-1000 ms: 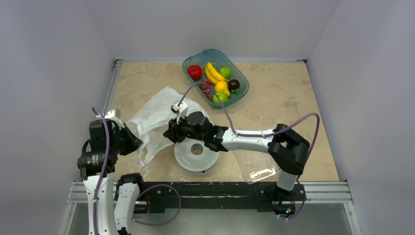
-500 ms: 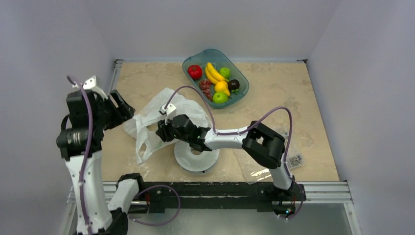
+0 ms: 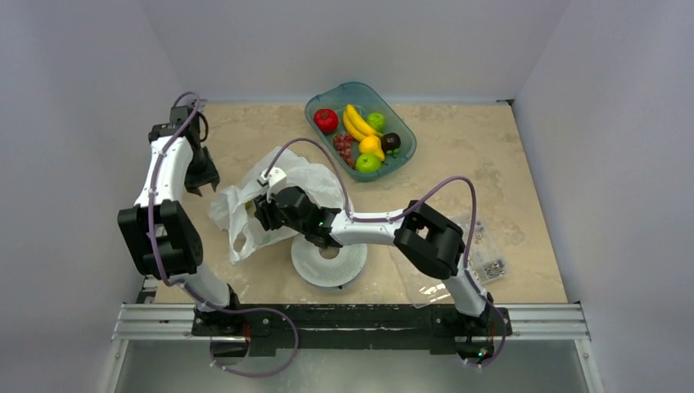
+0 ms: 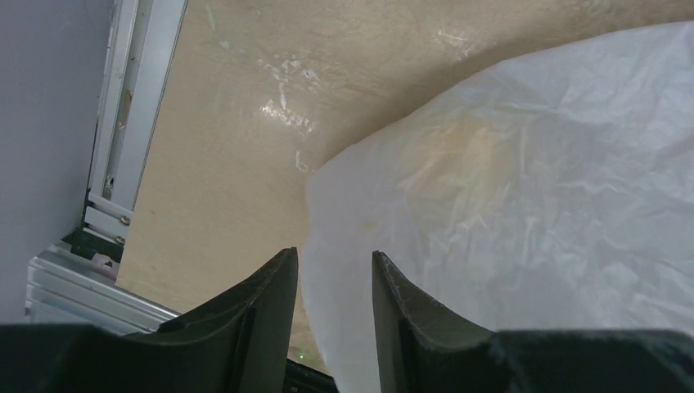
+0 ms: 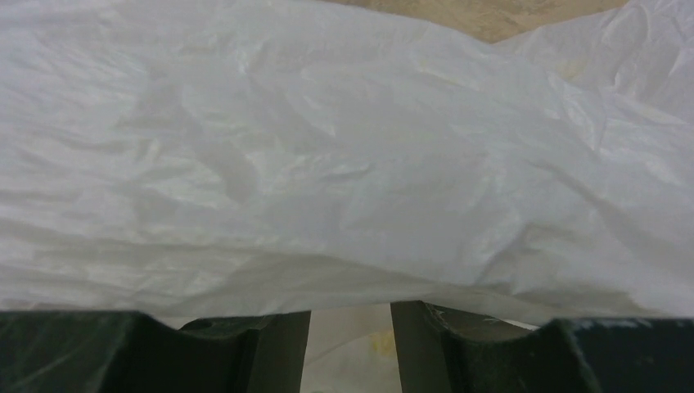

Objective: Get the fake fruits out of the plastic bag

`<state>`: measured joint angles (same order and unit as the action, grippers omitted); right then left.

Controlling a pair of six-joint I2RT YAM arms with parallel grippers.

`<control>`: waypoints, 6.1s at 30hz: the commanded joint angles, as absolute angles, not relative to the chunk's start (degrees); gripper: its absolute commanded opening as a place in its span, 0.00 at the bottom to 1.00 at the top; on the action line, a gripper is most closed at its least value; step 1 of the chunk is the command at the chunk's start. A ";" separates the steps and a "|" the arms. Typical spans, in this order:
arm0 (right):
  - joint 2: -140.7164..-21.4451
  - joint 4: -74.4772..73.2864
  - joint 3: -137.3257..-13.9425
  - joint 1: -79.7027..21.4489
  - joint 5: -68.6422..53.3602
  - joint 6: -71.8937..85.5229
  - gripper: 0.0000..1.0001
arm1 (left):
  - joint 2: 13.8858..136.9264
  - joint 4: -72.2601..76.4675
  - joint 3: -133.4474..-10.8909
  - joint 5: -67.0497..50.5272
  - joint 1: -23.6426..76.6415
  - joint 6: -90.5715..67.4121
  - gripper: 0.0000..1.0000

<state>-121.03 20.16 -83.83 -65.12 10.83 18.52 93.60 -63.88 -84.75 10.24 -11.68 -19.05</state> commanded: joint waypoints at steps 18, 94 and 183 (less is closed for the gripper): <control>-131.85 12.09 -99.01 -64.96 20.31 14.02 0.71 | 110.45 -59.25 -84.55 -4.43 -5.23 -12.68 0.26; -127.25 12.49 -97.12 -58.49 16.40 16.35 0.50 | 62.24 -63.84 -83.58 0.49 -9.40 -21.78 0.50; -139.25 13.37 -109.79 -58.18 12.17 7.16 0.62 | 116.02 -60.67 -107.25 -6.62 -7.69 -16.57 0.41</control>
<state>-137.51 12.38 -104.55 -58.33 13.17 9.28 113.97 -59.37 -103.74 -6.52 -7.49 -18.61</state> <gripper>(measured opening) 0.611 0.427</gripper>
